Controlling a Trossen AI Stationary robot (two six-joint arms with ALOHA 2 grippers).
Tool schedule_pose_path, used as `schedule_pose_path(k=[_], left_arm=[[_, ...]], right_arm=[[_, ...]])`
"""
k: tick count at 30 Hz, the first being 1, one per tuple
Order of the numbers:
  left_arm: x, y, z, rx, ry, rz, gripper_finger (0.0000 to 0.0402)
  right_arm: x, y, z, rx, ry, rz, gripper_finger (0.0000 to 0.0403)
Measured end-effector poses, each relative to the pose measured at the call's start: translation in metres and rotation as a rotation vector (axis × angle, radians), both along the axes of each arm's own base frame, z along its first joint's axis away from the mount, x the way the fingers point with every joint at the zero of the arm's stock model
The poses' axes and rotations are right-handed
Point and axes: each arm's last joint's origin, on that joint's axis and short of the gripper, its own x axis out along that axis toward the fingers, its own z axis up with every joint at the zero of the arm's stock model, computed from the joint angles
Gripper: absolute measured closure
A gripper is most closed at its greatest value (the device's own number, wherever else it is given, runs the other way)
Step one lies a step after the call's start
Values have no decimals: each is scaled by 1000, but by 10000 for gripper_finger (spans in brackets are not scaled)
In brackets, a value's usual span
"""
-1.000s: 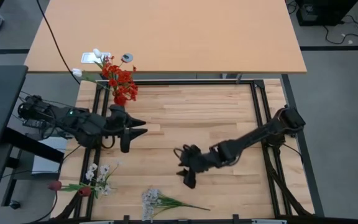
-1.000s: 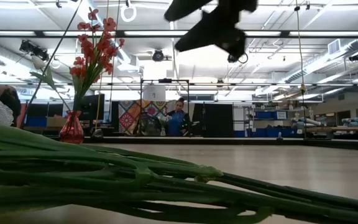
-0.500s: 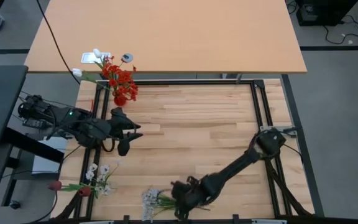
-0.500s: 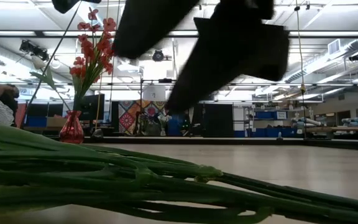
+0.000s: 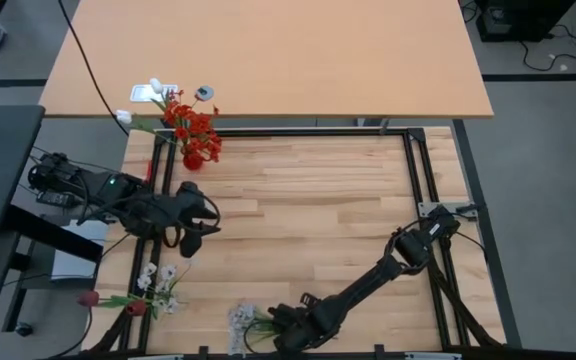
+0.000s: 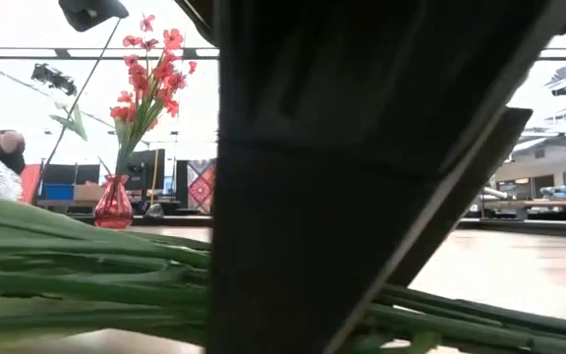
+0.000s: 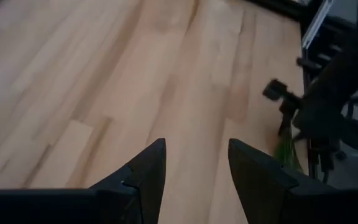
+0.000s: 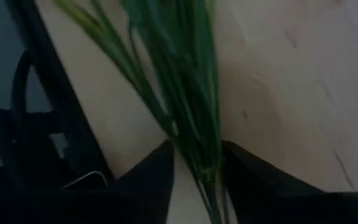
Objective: Sort flowers into vase by color
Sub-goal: Put the white flowers into the transparent vase
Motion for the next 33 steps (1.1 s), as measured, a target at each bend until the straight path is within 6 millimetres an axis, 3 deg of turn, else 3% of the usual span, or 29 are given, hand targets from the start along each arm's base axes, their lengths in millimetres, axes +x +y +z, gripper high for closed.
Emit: schedule_pose_path(k=[7,15,23,26,33], left_arm=[[-5,1,-3,-31,43,21,224],[-5,1,-2,-61,40,46,223],[-13,5,6,-96,-20,55,223],[-20,9,10,-123,-60,95,223],[-46,22,23,-160,-196,186,223]], right_arm=[[3,-10,2,-4,21,-70,385],[13,-30,6,-61,-36,-231,390],[22,-52,26,-141,-141,-346,390],[25,-61,42,-184,-200,-351,390],[28,-99,101,-339,-390,-401,390]])
